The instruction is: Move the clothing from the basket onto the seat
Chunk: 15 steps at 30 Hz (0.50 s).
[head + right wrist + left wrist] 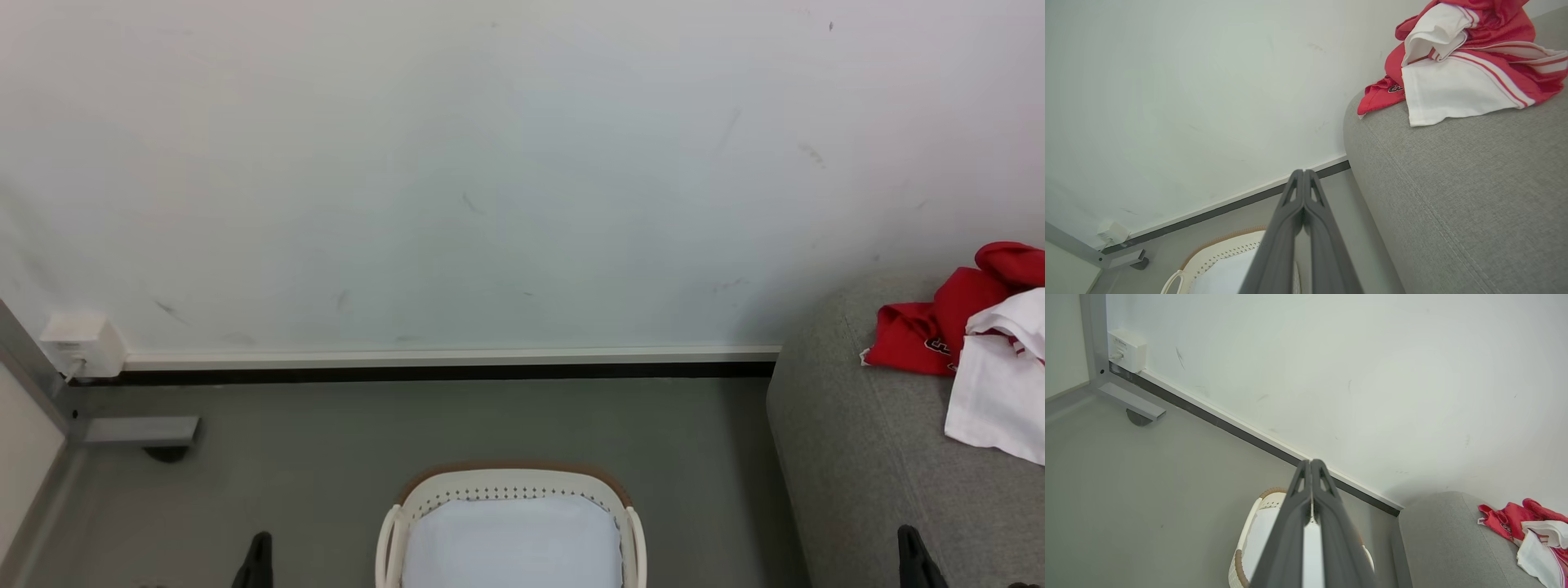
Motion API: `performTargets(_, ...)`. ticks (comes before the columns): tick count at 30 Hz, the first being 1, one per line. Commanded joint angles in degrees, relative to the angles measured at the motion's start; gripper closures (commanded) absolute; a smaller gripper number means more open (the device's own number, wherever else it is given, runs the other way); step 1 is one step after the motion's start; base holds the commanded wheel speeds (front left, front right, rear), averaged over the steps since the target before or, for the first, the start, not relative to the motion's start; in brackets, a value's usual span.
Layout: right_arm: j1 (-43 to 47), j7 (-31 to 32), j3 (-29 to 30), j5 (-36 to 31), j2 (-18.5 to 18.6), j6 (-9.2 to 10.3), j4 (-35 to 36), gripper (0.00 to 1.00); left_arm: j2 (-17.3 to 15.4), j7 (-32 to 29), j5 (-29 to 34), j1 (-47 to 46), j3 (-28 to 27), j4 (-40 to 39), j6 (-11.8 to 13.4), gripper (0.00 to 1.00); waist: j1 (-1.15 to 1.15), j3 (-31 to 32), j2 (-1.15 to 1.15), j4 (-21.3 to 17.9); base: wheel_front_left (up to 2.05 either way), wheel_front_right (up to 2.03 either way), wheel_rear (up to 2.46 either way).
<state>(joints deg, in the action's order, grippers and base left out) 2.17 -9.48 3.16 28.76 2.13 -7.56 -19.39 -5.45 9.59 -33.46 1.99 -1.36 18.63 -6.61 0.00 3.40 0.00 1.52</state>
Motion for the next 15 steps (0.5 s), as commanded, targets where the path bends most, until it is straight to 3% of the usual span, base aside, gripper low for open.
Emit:
performTargets(1, -2.02, 0.48, 0.32, 2.38, 0.55, 0.02, 1.19, 1.0, -0.14, -0.43, -2.19, -1.68, -0.45, -0.96, -0.25, 1.0, 0.0, -0.05, 0.0, -0.02, 0.0, 0.0, 0.0)
performTargets(15, -3.33, 3.58, 0.92, 14.59, 0.65, 0.04, 2.13, 1.0, 0.36, -3.55, -13.61, -3.05, -1.39, -1.78, -0.39, 1.0, 0.0, -0.52, 0.0, -0.23, 0.0, 0.0, 0.0)
